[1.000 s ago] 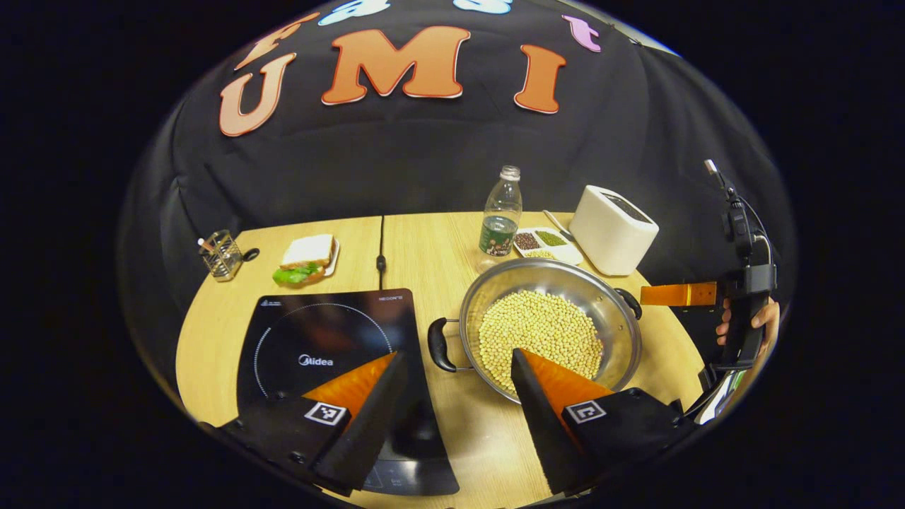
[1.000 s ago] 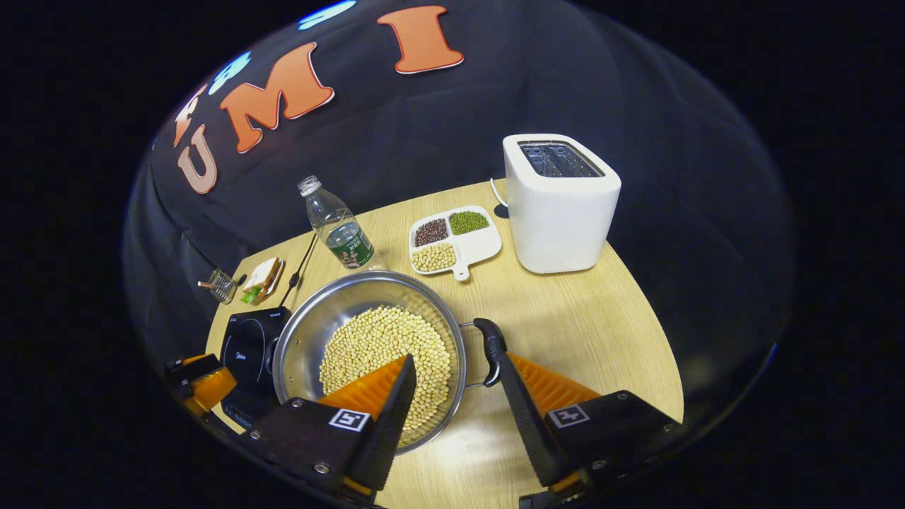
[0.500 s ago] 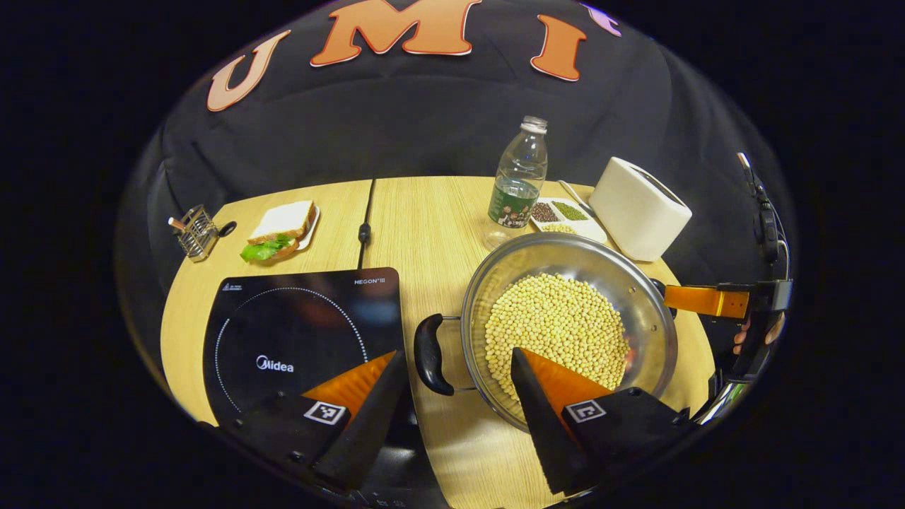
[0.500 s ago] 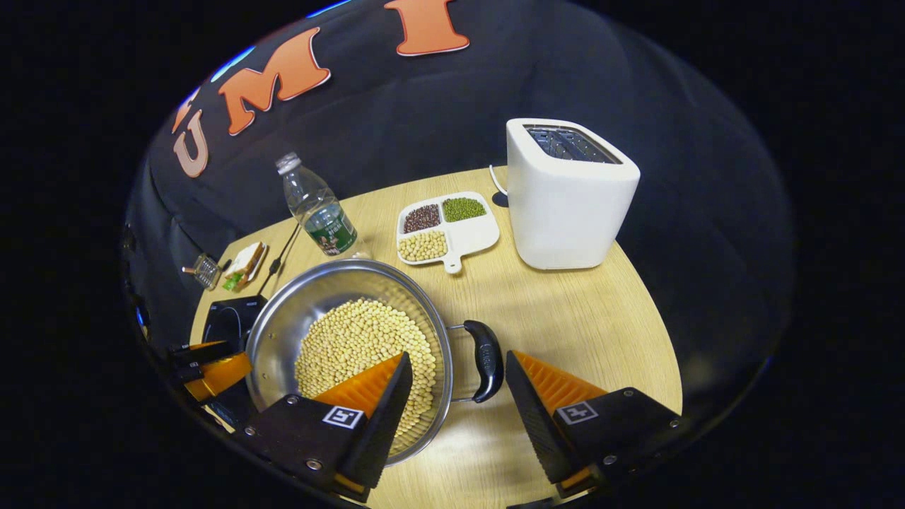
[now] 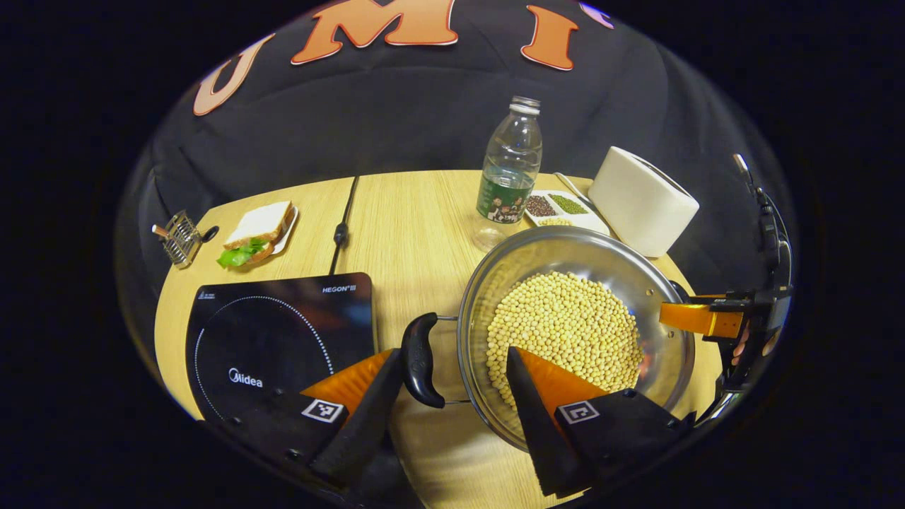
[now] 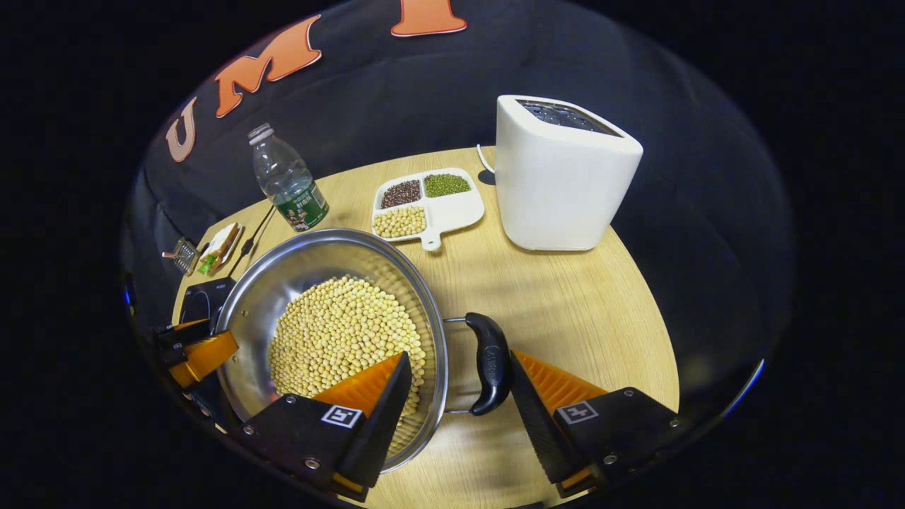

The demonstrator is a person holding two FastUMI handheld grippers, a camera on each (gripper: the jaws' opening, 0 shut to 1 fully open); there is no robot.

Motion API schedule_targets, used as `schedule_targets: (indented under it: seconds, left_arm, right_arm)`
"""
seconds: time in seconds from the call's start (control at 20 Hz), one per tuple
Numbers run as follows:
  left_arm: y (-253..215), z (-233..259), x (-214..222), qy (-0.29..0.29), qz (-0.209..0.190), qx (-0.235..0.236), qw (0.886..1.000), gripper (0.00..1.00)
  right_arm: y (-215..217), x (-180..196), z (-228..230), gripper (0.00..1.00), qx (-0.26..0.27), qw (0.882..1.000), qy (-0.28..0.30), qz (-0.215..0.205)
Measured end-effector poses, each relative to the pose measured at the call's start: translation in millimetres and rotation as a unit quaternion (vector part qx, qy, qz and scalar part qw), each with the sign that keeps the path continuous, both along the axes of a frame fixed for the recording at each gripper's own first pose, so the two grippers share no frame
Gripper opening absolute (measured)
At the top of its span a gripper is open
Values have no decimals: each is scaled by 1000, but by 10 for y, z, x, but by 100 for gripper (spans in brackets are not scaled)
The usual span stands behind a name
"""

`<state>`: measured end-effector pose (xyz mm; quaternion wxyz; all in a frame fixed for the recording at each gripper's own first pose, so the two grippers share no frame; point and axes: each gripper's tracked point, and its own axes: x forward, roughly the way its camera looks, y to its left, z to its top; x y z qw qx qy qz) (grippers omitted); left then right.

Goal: First push the handle of the pot to place it horizontally, then grasp the pot with both hands and set it on the induction cooktop.

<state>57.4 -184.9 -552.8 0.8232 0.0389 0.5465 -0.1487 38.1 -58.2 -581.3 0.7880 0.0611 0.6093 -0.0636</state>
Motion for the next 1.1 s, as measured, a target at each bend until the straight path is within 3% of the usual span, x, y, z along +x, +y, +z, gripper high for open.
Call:
schedule_targets:
  seconds: [0.25, 0.55, 0.75, 0.8, 1.1]
  left_arm:
    - [-14, -136, 93, -37, -29, 43, 998, 94]
    - [-36, -394, 284, -50, -45, 45, 997, 94]
    - [-23, -479, 379, -62, -33, 54, 996, 93]
    - [-32, -494, 398, -67, -30, 53, 996, 93]
    - [-47, -461, 381, -84, -15, 53, 995, 86]
  right_arm:
    - [-2, -51, -16, 85, -12, 1000, 4, 4]
    - [-61, -75, -165, 81, -39, 999, 8, 5]
    - [-77, -78, -176, 75, -54, 999, 6, 3]
    - [-69, -79, -170, 69, -56, 998, 4, 3]
    - [-74, -52, -137, 67, -76, 997, -10, -1]
